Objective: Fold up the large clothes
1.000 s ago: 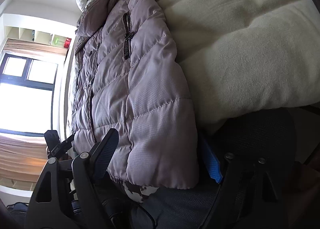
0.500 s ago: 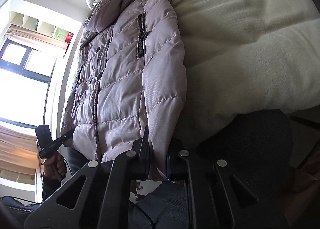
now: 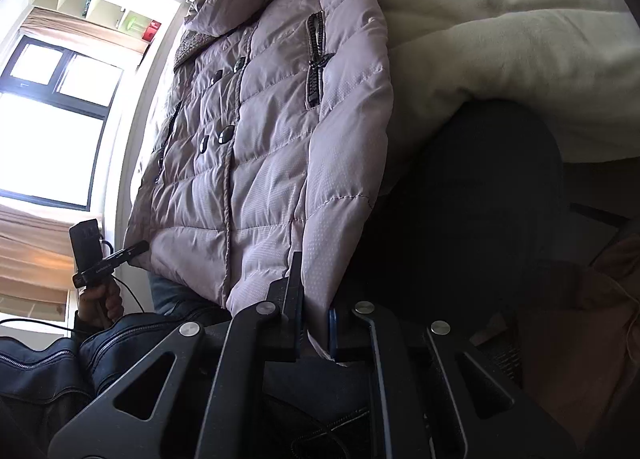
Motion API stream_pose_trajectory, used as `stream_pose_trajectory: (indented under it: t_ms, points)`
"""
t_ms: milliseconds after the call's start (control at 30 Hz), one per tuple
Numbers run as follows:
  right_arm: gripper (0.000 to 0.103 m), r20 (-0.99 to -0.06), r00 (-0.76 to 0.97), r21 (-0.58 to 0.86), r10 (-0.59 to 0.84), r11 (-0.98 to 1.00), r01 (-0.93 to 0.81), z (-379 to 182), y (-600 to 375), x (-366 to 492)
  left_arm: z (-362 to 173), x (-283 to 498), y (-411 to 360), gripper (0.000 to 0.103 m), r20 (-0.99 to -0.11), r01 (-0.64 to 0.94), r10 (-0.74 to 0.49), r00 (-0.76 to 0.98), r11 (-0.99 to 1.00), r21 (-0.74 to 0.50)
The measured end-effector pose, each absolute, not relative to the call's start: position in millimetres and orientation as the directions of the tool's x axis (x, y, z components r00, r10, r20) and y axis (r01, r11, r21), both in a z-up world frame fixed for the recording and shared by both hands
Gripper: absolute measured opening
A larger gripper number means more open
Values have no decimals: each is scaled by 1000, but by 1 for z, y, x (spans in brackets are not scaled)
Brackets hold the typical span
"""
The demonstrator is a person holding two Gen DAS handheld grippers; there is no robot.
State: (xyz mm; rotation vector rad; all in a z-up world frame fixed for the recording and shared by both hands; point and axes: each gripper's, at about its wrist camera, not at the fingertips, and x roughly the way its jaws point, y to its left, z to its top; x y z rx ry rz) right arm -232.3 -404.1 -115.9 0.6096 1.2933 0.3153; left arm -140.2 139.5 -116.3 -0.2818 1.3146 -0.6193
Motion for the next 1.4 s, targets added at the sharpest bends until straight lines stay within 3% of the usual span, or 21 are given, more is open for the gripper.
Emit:
stream_pose_trajectory:
  t_ms: [267, 500, 600, 733, 1033, 1400]
  points:
    - [8, -673, 378, 701, 636, 712, 50, -76, -400, -188, -79, -116, 172, 10, -530, 186, -797, 290, 590, -786]
    - [8, -518, 587, 769, 622, 639, 2, -26, -416, -147, -33, -55, 178, 10, -256, 192, -841, 477, 384, -903]
    - [8, -475, 668, 779, 573, 627, 16, -9, -435, -128, -29, -29, 180, 10, -187, 170, -830, 525, 318, -933]
    - [8, -419, 750, 798, 513, 601, 35, 4, -461, -99, -28, 5, 189, 10, -141, 148, -808, 572, 271, -951]
    - [8, -415, 809, 756, 417, 653, 51, 30, -469, 4, -28, 100, 180, 10, -116, 108, -774, 623, 232, -967]
    - [8, -520, 794, 682, 316, 713, 162, -6, -474, 167, -56, 227, 161, 10, -219, 13, -733, 644, 297, -955]
